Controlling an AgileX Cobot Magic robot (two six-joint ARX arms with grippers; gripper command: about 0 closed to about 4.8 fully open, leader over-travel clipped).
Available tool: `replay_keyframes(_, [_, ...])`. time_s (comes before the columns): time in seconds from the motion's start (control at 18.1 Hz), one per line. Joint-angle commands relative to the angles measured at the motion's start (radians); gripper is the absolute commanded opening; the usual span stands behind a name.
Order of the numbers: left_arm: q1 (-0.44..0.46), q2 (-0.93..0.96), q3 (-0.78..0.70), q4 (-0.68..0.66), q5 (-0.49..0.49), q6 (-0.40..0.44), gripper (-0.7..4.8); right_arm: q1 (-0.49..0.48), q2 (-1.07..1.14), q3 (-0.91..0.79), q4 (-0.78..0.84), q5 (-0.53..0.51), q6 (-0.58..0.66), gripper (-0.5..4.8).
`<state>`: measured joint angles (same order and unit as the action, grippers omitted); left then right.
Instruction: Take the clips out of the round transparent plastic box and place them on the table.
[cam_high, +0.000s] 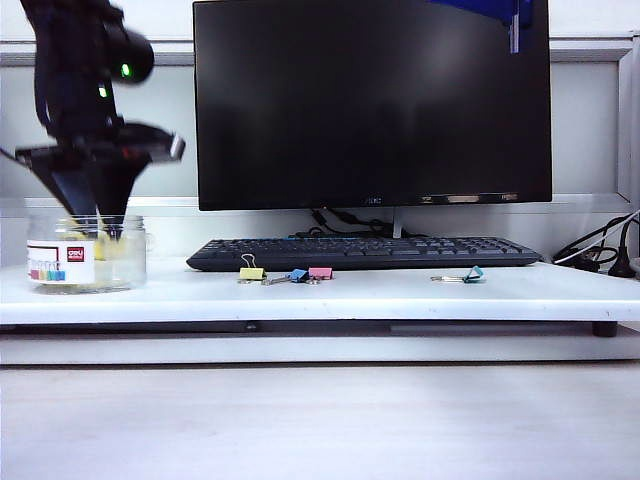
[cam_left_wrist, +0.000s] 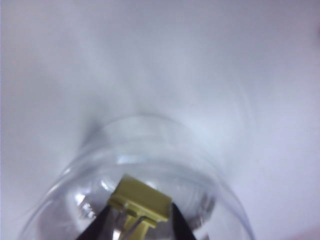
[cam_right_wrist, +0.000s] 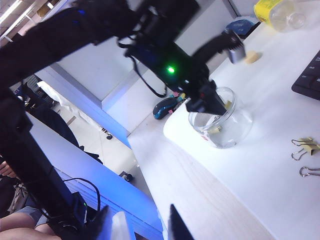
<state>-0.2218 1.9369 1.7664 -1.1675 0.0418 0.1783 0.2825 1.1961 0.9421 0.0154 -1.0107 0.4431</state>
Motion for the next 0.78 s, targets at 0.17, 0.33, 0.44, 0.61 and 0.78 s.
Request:
replay_keyframes(0.17, [-0.002, -0.124, 0.006, 0.023, 0.041, -0.006, 1.51, 0.002, -0.004, 0.005, 0.004, -0.005, -0.018, 1.49])
replay_keyframes(0.33, [-0.054, -0.165, 0.006, 0.035, 0.094, -0.007, 1.51, 0.002, -0.004, 0.005, 0.003, -0.005, -0.021, 1.49])
replay_keyframes(0.44, [-0.092, -0.166, 0.012, 0.041, 0.093, -0.006, 1.51, 0.002, -0.004, 0.005, 0.003, -0.005, -0.021, 1.49])
replay_keyframes(0.61, [-0.16, -0.164, 0.012, 0.081, 0.09, -0.011, 1.51, 0.002, -0.004, 0.005, -0.004, -0.005, -0.023, 1.49])
replay_keyframes(0.78, [-0.206, -0.153, 0.012, 0.127, 0.092, -0.029, 1.51, 0.002, -0.004, 0.005, -0.015, -0.005, -0.029, 1.49])
